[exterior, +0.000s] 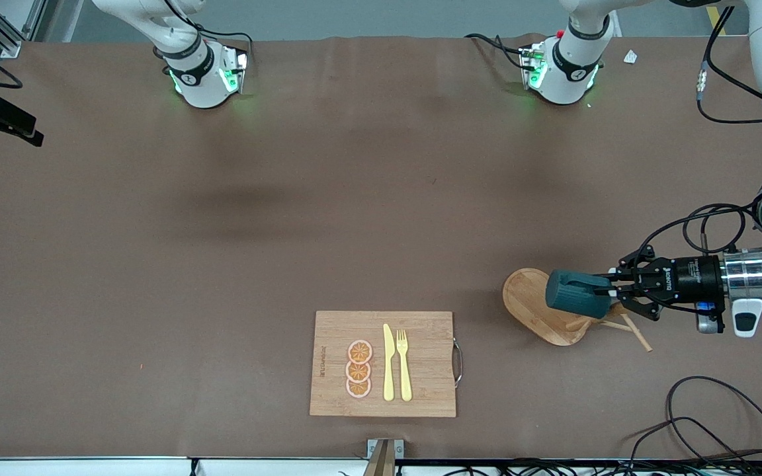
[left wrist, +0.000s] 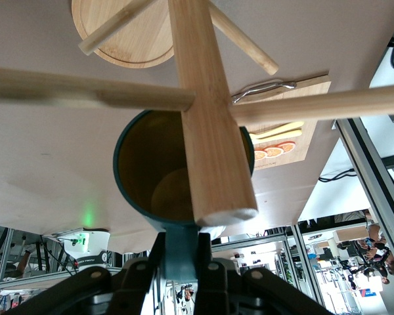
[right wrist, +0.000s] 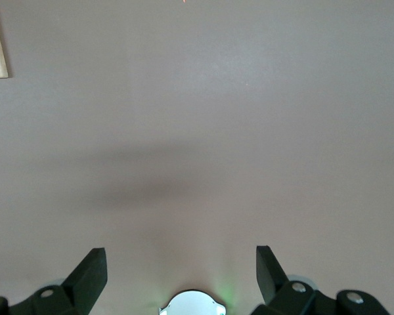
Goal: Pass cup and hang on rack
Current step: 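Hang the mug handle onto a rack peg with the left gripper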
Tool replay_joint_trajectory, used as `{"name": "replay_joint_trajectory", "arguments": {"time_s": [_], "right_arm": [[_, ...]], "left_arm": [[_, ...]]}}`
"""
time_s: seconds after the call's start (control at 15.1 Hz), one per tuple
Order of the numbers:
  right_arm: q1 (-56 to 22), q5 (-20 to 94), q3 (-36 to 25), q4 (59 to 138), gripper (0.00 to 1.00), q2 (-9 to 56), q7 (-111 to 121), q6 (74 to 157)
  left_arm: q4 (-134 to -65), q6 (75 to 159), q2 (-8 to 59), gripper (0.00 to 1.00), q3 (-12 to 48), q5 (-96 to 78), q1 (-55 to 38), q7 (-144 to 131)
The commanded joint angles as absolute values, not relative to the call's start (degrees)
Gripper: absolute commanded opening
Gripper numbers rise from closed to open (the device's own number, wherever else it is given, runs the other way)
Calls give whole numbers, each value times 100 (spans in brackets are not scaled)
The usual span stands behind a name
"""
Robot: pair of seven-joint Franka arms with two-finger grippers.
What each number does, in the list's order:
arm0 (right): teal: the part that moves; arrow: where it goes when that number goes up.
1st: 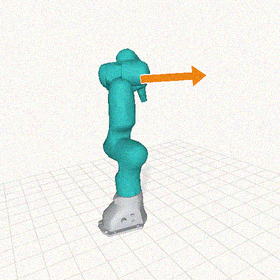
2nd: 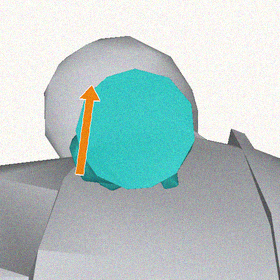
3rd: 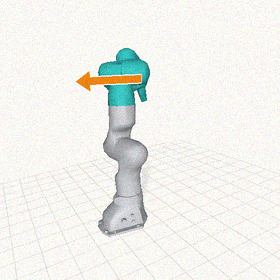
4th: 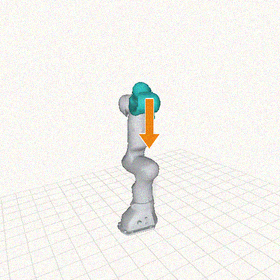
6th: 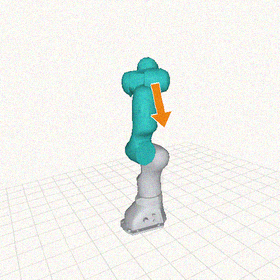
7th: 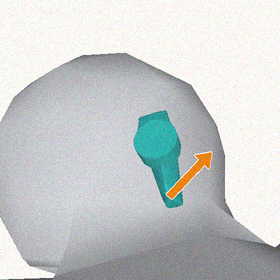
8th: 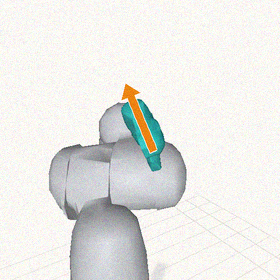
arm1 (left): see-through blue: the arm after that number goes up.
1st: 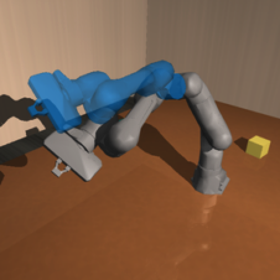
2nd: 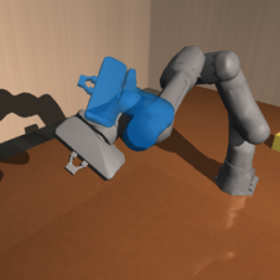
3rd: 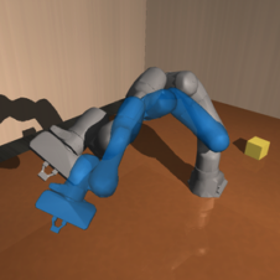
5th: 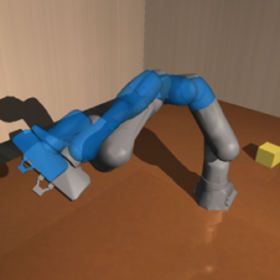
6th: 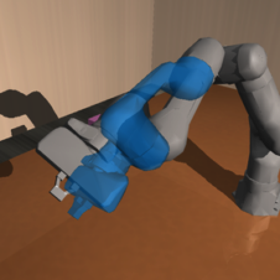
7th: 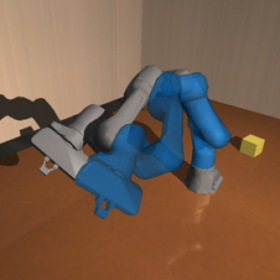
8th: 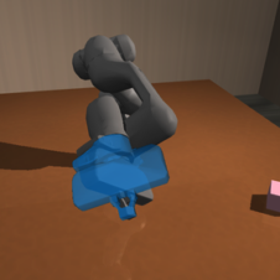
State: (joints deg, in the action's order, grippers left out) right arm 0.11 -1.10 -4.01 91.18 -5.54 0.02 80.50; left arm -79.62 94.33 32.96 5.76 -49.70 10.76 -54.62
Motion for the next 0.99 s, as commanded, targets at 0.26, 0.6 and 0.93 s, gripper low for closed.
{"name": "replay_joint_trajectory", "arguments": {"time_s": [0.26,0.6,0.93], "right_arm": [[53,79,-413,9070,100,-633,246,8024],[53,79,-413,9079,100,-633,237,7954],[53,123,-422,9088,100,-642,264,7901]], "left_arm": [[-7910,9343,3419,5,606,-5124,1178,-5388],[-7910,9351,3437,6,606,-5229,1195,-5388],[-7901,9343,3437,6,606,-5247,1239,-5405]]}}
